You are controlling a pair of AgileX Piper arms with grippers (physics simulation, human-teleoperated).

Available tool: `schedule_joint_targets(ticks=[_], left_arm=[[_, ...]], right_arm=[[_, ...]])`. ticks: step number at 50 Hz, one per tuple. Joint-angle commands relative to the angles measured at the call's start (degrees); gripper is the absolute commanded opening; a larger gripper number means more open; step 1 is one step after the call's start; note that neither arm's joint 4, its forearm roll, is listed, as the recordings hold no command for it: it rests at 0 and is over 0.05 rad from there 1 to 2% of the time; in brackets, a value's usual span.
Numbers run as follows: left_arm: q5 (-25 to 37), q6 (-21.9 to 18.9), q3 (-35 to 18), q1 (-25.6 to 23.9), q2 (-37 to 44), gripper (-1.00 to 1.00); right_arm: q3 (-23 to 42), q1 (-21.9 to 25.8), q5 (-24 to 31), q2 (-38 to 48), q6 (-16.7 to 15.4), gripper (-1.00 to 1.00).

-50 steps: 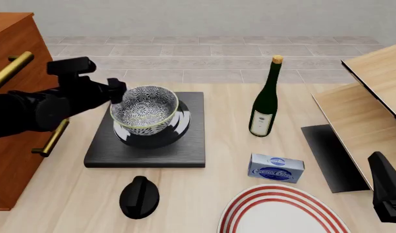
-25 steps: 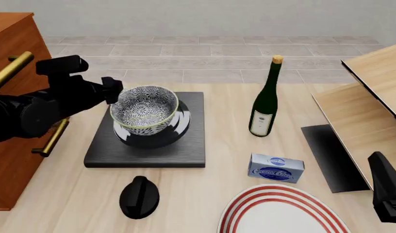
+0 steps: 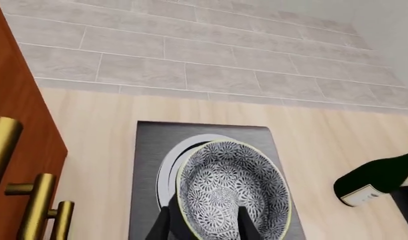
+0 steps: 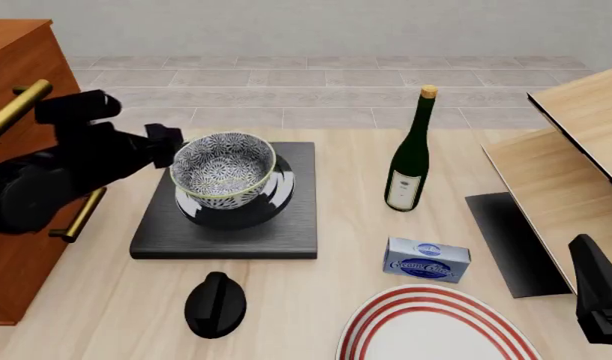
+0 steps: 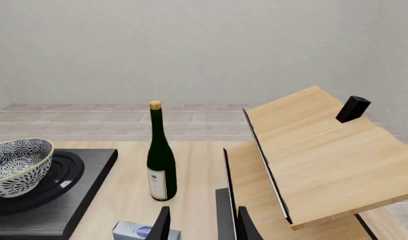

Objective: Put the bowl on the stove.

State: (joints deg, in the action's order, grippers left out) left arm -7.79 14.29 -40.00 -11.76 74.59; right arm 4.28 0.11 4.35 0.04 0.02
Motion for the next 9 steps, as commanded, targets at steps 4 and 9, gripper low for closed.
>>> schedule_joint_targets(ticks=[4,9], left_arm=[[0.8,1.7,3.3,-0.9,-5.2,1.00],[1.2,2.2,4.9,-1.5,-7.7,1.00]], right_arm=[[0.0,0.0,0.0,0.0,0.0,1.00],[0.0,0.0,0.0,0.0,0.0,1.00]])
